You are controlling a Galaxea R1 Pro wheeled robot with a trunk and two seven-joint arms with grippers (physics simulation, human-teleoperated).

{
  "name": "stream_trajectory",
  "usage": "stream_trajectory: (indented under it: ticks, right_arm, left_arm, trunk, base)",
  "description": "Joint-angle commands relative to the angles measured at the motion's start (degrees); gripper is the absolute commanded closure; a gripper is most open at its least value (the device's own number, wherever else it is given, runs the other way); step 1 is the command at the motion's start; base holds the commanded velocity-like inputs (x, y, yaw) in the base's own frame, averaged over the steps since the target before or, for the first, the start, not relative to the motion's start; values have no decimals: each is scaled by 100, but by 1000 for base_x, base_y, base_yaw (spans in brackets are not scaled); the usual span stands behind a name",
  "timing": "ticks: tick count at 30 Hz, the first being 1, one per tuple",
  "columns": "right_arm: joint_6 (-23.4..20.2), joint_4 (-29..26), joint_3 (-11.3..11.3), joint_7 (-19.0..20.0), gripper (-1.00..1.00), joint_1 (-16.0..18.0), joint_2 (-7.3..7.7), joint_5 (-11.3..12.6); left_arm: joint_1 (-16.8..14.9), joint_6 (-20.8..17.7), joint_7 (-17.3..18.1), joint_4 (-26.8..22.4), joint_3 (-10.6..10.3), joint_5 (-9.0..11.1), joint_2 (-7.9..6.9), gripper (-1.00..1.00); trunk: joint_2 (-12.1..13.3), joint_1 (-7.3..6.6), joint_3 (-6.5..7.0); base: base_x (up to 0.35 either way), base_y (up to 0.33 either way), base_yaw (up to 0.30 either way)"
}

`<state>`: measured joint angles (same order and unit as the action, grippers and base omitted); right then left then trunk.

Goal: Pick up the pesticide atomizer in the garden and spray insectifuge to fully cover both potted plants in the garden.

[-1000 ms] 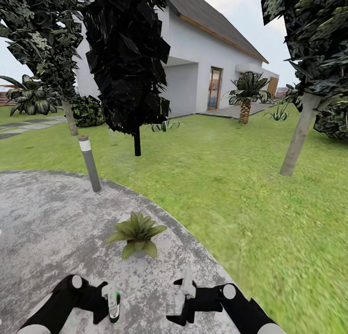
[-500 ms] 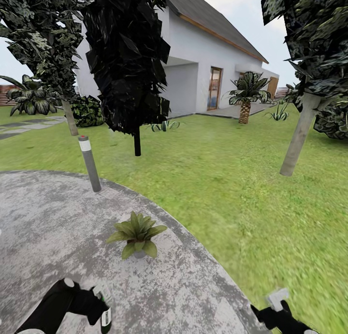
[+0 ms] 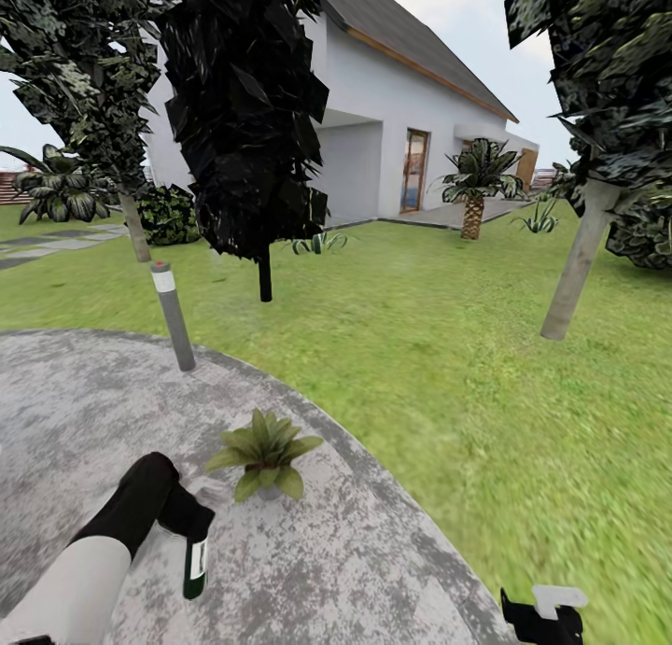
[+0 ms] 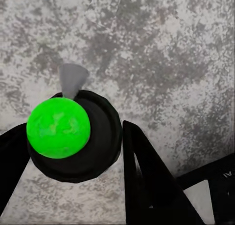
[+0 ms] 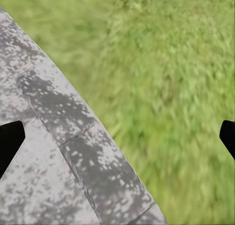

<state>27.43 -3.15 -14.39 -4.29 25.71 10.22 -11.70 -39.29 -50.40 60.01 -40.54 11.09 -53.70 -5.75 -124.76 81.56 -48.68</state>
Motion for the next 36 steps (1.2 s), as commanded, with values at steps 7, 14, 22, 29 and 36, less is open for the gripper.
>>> stream_trajectory:
  ticks: [7, 14, 22, 29, 36]
  right_arm:
    - [17, 78, -28, -37, -100, -22, -13, -61]
    - [17, 87, -28, -37, -100, -22, -21, -61]
    - [25, 83, -28, -45, -100, -53, -87, -69]
    - [25, 78, -27, -46, -100, -74, -91, -70]
    - [25, 85, -21, -46, -100, -81, -91, -70]
  left_arm:
    - [7, -66, 55, -6, -138, -49, -1, 100]
    - [26, -66, 55, 1, -138, -53, 2, 100]
    - [43, -58, 55, 9, -173, -61, -8, 100]
    - [69, -23, 29, 42, -187, -80, -34, 100]
    - [108, 24, -472, 290, -160, -590, 200, 100]
  trunk:
    - [-2, 1, -6]
    - [-2, 1, -6]
    - [-2, 1, 5]
    - [-2, 1, 11]
    - [-2, 1, 11]
  base:
    - [317, 0, 0]
    - [338, 0, 37]
    - [254, 0, 253]
    - [15, 0, 133]
    - [0, 0, 1]
